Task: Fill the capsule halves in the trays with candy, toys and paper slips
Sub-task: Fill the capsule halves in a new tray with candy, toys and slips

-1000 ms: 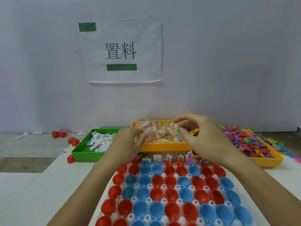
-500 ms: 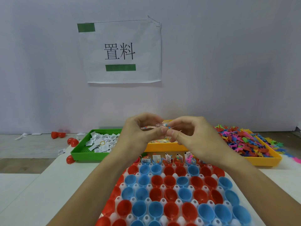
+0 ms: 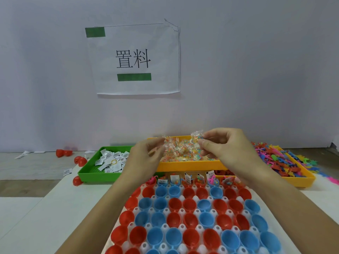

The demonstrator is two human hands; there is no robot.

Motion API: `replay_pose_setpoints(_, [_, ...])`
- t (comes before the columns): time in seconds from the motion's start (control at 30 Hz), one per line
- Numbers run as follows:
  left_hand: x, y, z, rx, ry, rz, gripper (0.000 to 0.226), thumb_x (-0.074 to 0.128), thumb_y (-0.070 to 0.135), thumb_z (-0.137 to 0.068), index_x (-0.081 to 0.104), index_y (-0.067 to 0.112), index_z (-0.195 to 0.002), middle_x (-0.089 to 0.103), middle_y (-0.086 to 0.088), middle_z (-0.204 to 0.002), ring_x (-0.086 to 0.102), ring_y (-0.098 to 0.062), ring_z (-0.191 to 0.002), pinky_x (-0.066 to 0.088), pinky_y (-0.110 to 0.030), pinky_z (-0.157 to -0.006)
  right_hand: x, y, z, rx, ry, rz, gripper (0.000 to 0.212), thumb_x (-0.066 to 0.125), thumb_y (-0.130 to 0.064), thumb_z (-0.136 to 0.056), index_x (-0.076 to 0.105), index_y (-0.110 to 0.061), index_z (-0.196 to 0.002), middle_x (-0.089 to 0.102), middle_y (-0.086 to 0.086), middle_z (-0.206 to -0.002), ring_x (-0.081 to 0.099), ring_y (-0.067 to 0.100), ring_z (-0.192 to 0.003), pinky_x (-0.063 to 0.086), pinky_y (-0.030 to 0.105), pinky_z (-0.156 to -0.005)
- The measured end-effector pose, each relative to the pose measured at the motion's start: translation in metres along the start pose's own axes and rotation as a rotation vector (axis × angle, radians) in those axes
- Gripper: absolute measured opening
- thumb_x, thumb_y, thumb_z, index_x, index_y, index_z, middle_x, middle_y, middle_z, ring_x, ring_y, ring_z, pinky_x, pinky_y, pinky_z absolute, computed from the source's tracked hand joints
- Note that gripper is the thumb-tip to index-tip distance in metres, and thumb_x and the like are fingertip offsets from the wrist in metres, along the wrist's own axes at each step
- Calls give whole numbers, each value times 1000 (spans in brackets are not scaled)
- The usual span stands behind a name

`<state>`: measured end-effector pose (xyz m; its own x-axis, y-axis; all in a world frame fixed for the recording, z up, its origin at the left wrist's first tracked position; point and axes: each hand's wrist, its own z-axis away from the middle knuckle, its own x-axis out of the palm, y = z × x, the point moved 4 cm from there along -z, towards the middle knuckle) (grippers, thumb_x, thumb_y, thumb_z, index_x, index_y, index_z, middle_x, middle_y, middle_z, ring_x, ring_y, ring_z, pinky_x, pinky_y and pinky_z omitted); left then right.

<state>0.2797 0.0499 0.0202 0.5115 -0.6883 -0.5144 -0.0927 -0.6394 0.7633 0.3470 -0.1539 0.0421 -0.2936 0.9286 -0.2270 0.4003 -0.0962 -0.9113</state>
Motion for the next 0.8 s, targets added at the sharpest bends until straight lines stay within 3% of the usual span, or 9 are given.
replay_pose_setpoints(0.1, [2,2,3,60,-18,-172,41,58,26,-98,56,23,-139,57,13,-138,45,-1,-133,31,-20,-111,2,1,2,4,-43,76,3,72,-17,-90,72,-20,-91,76,-1,-75,73,11,-71,59,25,-70])
replay_pose_setpoints(0.2, [2,17,5,116,0,-26,29,60,27,-97,67,25,-124,69,11,-119,61,-1,-113,49,-29,-103,4,-1,4,-16,-90,115,6,70,-17,-92,73,-21,-94,76,-5,-76,72,6,-73,55,16,-67])
replay_pose_setpoints(0.27, [7,28,7,117,-115,153,25,62,28,-95,70,24,-118,74,7,-104,68,-6,-99,57,-30,-88,6,-4,5,-28,-121,125,8,71,-18,-91,74,-20,-98,77,-5,-78,73,6,-75,56,17,-69])
replay_pose_setpoints(0.33, [12,35,9,118,-184,281,22,68,24,-91,71,21,-113,76,0,-93,72,-12,-88,60,-28,-79,9,-7,8,-46,-175,128,10,71,-18,-91,73,-20,-100,77,-6,-80,73,7,-76,57,19,-71])
replay_pose_setpoints(0.4, [14,38,10,135,-156,340,17,73,13,-86,72,16,-103,76,-1,-82,73,-15,-77,58,-25,-71,12,-10,9,-60,-205,128,9,72,-19,-90,71,-23,-99,77,-6,-79,74,8,-75,58,20,-72])
replay_pose_setpoints(0.63, [10,40,9,224,-91,335,12,75,5,-83,71,15,-88,72,-1,-67,68,-17,-61,53,-26,-57,14,-11,11,-39,-237,27,7,67,-20,-94,72,-18,-99,77,0,-83,74,13,-79,59,24,-73])
replay_pose_setpoints(0.8, [3,46,10,299,-82,241,9,73,2,-84,75,10,-80,71,-2,-67,67,-17,-60,55,-28,-57,17,-12,12,-8,-215,-76,14,66,-25,-95,73,-14,-97,77,3,-82,74,15,-77,57,21,-68])
